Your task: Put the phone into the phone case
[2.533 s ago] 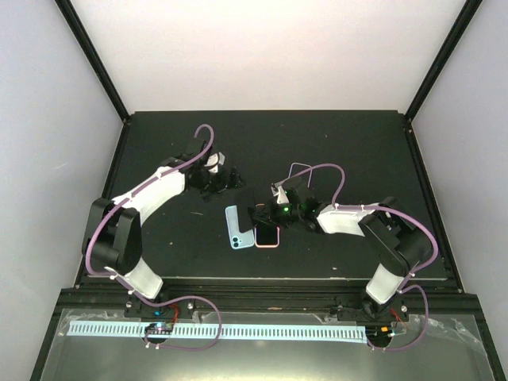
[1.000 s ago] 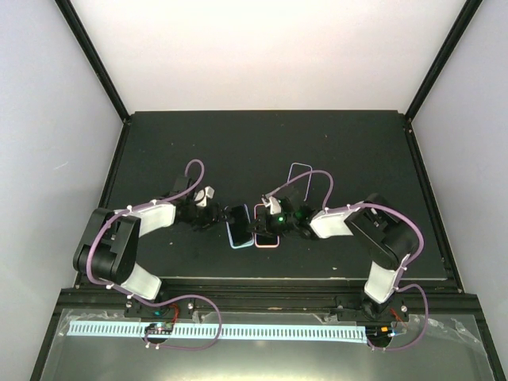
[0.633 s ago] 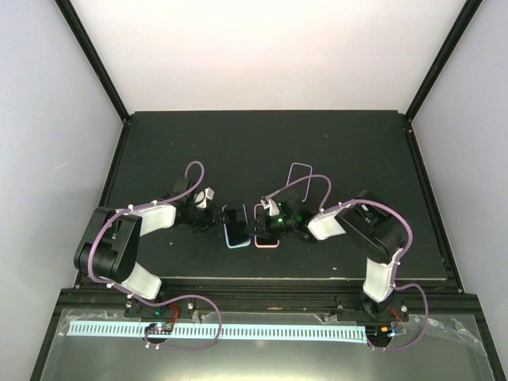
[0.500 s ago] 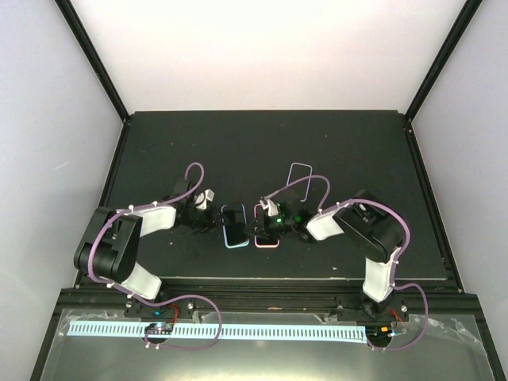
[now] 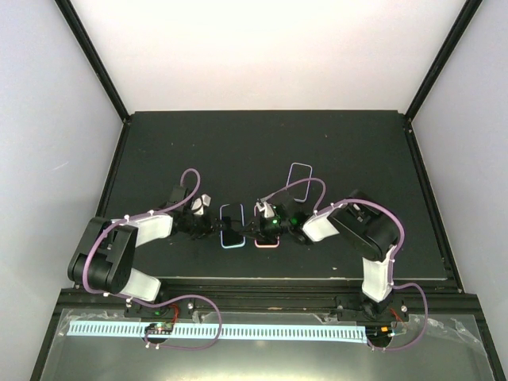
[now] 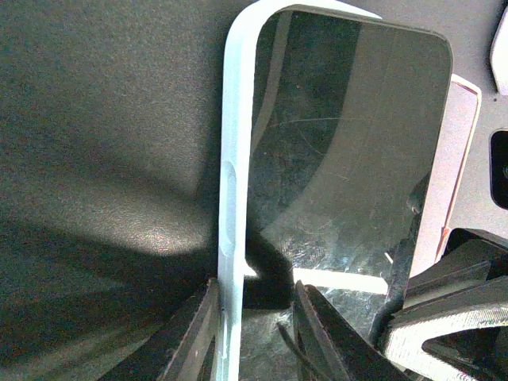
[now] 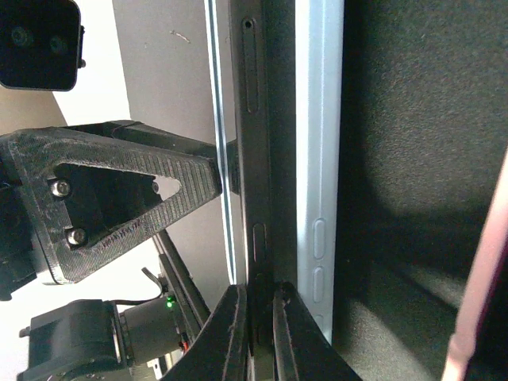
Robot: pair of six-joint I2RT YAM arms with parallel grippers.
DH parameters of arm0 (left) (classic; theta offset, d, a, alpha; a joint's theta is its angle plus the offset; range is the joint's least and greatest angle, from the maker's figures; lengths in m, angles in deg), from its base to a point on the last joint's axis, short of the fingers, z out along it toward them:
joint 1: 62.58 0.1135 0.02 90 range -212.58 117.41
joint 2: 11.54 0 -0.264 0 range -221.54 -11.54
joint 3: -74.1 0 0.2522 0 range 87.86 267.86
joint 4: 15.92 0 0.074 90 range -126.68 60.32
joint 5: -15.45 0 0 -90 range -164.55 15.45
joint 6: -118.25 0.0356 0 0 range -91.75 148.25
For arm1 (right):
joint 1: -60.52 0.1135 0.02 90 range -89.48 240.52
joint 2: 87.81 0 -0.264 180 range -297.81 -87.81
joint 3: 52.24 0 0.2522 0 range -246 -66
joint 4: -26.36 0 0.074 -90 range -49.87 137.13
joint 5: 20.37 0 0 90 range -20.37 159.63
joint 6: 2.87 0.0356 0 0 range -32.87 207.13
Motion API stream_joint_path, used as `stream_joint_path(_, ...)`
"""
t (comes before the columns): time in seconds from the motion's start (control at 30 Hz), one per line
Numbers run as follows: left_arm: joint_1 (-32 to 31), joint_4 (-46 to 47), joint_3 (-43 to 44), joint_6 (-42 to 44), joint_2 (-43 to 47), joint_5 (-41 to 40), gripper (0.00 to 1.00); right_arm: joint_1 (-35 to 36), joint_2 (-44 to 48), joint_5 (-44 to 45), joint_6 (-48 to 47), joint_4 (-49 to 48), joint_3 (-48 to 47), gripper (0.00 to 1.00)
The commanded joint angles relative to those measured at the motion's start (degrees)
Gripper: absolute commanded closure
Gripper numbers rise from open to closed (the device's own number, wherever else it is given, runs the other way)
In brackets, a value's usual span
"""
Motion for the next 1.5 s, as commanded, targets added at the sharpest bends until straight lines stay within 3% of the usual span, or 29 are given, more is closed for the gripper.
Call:
stream_joint_path(0.0,-1.1,-0.5,-1.4,-1.0,0.3,1.2,0.73,1.4,-2.1,3.6,-0.1,4.1,-0.5,0.93)
stream_joint_path(0.13,-1.1,-1.3,-1.0,-0.8,1.0,0.3,0.72,1.4,0.7,6.2,-3.6,10.2,-0.8,0.89)
stream_joint_path(0.6,1.2,-4.4,2.0,1.9,1.5,-0.4,0.69,1.3,9.2,13.8,-14.8,30.5,-7.8,0.59)
stream_joint_path(1.1,2.6,-4.1,3.3,3.5,1.4,1.5,0.62,1.2,4.3,20.6,-21.5,39.7,-18.4,0.46)
stream_joint_path(1.47,2.7,-1.9,2.5,3.8,-1.0,1.7,0.64,1.2,-0.6,19.2,-20.9,38.9,-20.0,0.37)
